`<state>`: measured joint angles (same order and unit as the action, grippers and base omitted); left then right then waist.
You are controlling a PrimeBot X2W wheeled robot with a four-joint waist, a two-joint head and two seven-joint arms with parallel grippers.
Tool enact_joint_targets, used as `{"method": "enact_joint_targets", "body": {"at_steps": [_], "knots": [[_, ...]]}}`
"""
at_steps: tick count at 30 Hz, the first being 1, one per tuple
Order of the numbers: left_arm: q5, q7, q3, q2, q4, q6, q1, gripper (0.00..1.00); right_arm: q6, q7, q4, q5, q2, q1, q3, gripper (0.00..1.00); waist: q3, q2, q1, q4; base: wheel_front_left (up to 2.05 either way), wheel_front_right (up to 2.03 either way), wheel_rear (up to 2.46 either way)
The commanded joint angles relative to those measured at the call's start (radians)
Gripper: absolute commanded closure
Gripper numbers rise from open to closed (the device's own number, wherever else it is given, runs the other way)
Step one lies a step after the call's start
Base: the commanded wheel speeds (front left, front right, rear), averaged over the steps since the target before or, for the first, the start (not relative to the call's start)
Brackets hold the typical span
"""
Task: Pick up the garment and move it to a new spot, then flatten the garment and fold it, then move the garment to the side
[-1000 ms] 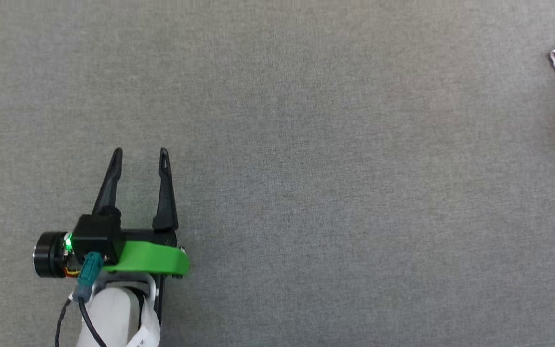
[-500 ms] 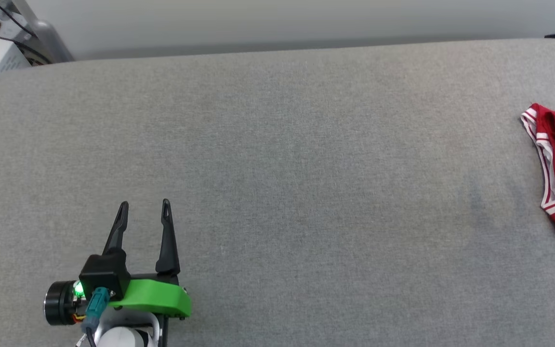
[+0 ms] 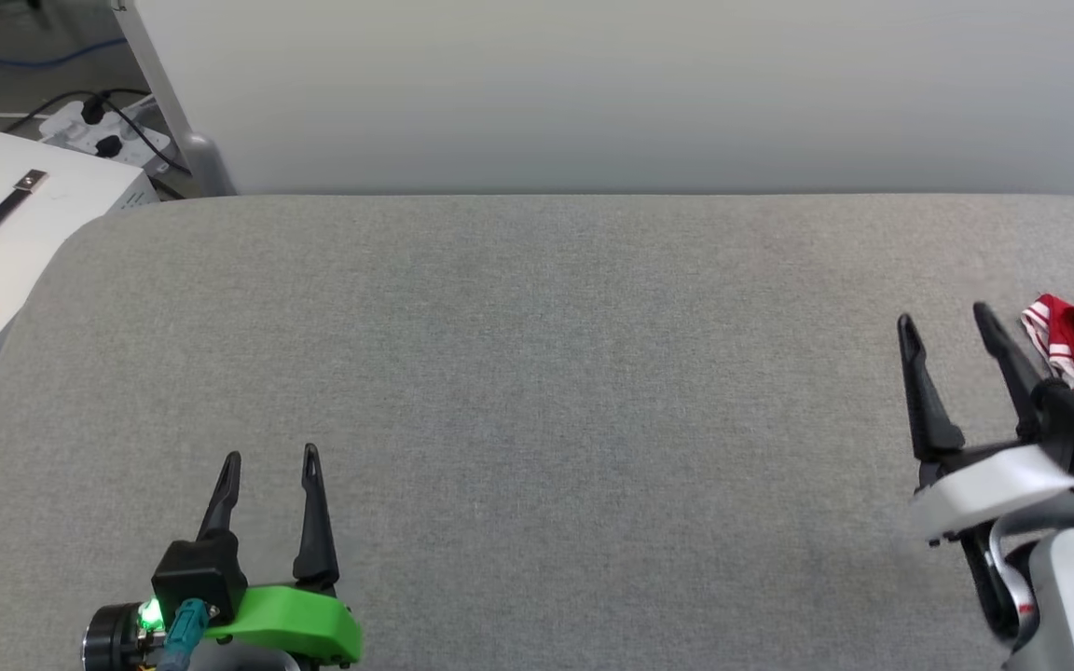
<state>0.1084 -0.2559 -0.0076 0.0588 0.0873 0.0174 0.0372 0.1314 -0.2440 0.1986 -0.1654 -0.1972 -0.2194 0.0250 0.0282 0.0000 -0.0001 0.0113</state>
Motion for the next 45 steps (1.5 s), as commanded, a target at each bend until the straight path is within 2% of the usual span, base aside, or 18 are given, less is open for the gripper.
{"method": "enact_joint_targets", "body": {"at_steps": [1, 12, 25, 26, 45], "knots": [[0.01, -0.006, 0.001, -0.004, 0.003, -0.001, 0.019, 0.0, -0.001, -0.01, -0.007, -0.01, 0.01, 0.034, -0.007, 0.0, -0.025, 0.0, 0.0001, 0.018, 0.0, 0.0, 0.0], [0.031, -0.006, -0.011, -0.005, 0.011, -0.022, 0.079, 0.0, -0.001, -0.003, -0.095, -0.026, 0.087, 0.258, -0.037, 0.0, -0.079, 0.0, 0.0001, 0.013, 0.0, 0.0, 0.0], [0.041, -0.006, -0.012, -0.002, 0.018, -0.041, 0.09, 0.0, -0.001, 0.015, -0.127, -0.048, 0.123, 0.34, -0.052, 0.0, -0.097, 0.0, 0.0001, 0.013, 0.0, 0.0, 0.0], [0.042, 0.001, -0.014, -0.001, 0.016, -0.036, 0.075, 1.0, 0.0, 0.012, -0.124, -0.044, 0.121, 0.327, -0.051, 1.0, -0.097, 0.0, 0.0001, 0.013, 0.0, 0.0, 0.0], [0.022, 0.035, -0.012, -0.002, 0.002, -0.033, 0.06, 1.0, 0.0, 0.043, -0.134, -0.016, 0.124, 0.312, -0.048, 1.0, -0.088, 0.0, 0.0001, 0.01, 0.0, 0.0, 0.0]]}}
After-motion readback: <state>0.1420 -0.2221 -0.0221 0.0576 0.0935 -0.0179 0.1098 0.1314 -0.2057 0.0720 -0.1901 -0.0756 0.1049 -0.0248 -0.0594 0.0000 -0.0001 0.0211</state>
